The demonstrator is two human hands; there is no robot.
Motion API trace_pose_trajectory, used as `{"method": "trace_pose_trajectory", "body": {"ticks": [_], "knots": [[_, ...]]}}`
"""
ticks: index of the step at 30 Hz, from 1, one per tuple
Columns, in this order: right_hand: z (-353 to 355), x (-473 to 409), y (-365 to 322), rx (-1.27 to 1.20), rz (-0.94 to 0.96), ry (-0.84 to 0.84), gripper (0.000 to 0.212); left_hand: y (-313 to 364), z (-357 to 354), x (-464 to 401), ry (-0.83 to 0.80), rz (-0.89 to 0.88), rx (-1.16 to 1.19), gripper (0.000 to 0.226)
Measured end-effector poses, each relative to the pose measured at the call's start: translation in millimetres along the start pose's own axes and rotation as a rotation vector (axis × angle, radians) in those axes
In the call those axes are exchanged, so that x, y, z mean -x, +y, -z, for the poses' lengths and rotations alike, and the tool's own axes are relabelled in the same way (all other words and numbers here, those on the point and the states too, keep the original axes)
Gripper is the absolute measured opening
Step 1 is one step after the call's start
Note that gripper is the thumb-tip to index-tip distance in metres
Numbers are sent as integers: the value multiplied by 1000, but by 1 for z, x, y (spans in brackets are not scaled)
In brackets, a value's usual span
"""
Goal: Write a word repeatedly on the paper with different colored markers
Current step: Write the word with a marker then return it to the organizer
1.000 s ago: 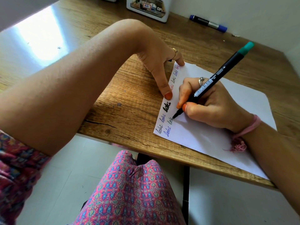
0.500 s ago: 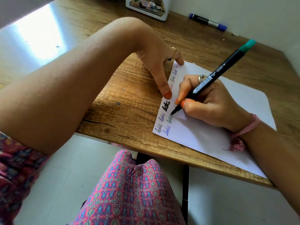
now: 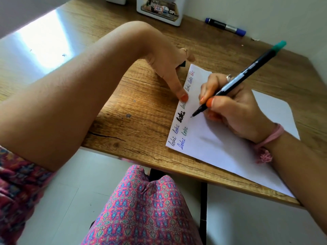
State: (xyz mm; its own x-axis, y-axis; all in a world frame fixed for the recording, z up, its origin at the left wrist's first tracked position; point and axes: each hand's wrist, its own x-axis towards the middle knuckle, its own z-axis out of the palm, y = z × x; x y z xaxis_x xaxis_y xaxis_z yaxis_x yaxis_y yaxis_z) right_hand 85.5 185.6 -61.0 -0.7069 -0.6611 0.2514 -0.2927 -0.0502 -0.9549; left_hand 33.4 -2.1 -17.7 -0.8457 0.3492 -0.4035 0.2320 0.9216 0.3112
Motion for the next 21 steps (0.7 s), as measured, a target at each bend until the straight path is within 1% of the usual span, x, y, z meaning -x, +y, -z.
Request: {"method": "trace_pose_trajectory", "body": {"ticks": [2,4,5,8,11,13,15,17,18,21], "knots": [[2,-2,0,-194,-84,121,9,0,4,3,-22,-20,63,69],[6,-5,-3,-261,-107,213,7,-7,8,2,-23,-44,223,41],[8,-7,-5,-258,-105,250,9,-10,10,2,-10,-51,307,34],[11,-8,-8,-186,-113,347,12,-20,12,3,-42,-100,469,30],[13,-7,-8,-206,-157,328,31,-26,14,7,-80,-156,492,31],[14,-8,-8,-205,-181,343,36,-29,16,8,-84,-185,519,38],[14,-9,-8,-156,-206,393,30,-32,15,8,-77,-220,589,38],[13,-9,-8,-121,-219,452,17,-35,15,7,-72,-245,660,24],[12,-8,-9,-111,-218,473,12,-36,15,7,-75,-250,683,21],[11,-8,-10,-101,-196,491,5,-37,16,6,-79,-269,733,22]]}}
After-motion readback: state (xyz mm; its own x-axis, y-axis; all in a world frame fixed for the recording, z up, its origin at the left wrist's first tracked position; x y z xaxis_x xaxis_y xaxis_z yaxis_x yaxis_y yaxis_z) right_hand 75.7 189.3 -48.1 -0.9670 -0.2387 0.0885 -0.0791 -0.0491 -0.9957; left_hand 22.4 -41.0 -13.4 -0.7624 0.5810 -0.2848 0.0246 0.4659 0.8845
